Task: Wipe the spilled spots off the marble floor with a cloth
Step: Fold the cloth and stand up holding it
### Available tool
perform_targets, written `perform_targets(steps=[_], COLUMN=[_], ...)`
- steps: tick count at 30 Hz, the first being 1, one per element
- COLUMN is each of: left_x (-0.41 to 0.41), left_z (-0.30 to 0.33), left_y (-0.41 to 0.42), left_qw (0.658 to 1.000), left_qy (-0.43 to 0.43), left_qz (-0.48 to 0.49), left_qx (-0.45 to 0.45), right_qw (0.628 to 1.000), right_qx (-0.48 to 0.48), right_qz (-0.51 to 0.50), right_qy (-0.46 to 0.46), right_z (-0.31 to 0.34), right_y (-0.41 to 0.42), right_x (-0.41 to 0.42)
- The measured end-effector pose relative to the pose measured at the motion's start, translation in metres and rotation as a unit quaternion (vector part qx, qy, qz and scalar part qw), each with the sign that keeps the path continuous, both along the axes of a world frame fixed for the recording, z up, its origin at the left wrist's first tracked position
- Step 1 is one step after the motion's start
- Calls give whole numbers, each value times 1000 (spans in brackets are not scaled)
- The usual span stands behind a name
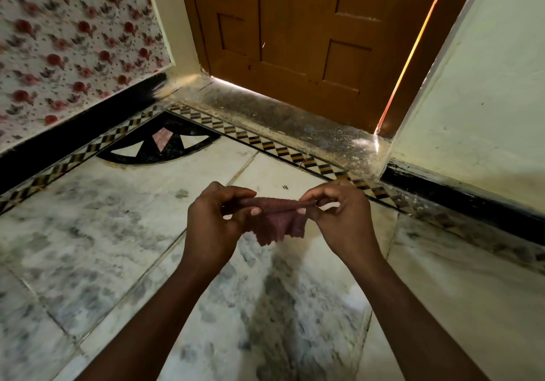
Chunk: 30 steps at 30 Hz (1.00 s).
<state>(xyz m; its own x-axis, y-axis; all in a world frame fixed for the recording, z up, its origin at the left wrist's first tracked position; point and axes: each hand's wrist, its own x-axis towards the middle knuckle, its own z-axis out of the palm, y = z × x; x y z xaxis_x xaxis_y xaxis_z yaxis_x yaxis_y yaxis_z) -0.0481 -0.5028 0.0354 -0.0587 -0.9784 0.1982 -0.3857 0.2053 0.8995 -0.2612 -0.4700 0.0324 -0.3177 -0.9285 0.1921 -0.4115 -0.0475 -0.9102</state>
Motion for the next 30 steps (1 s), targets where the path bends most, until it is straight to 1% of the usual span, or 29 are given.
perform_targets(steps=[3,5,8,11,12,15,17,18,19,21,23,26,30], left_x=[-1,-2,-5,-5,-2,7,16,21,26,36,46,65,89], left_z=[6,6,7,11,14,33,48,55,66,90,121,198,325], left_y=[-3,-6,-8,-13,-17,-34,-53,-64,-80,-110,-132,-161,-169], left_qw=[999,999,997,996,994,968,958,958,961,972,978,977,979], left_qy=[-38,-30,42,72,96,218,258,263,260,225,199,207,195], left_qz=[-1,-20,-46,-32,-28,-37,-51,-55,-60,-55,-55,-50,-50], left_qx=[-32,-25,39,40,50,118,113,99,78,30,7,23,27], right_qw=[999,998,994,992,991,991,989,988,987,984,981,977,974], right_qx=[-29,-31,-23,-20,-14,0,-2,0,-1,5,9,12,41], right_qz=[21,55,92,103,102,80,69,68,68,73,88,88,146], right_qy=[-6,-21,-53,-74,-82,-108,-127,-137,-144,-166,-174,-192,-167], right_z=[8,15,22,31,37,60,82,92,107,137,172,245,367], right_y=[-6,-10,-19,-35,-43,-70,-92,-102,-116,-136,-153,-176,-183], right_x=[-4,-7,-5,5,10,22,29,32,36,46,57,75,95])
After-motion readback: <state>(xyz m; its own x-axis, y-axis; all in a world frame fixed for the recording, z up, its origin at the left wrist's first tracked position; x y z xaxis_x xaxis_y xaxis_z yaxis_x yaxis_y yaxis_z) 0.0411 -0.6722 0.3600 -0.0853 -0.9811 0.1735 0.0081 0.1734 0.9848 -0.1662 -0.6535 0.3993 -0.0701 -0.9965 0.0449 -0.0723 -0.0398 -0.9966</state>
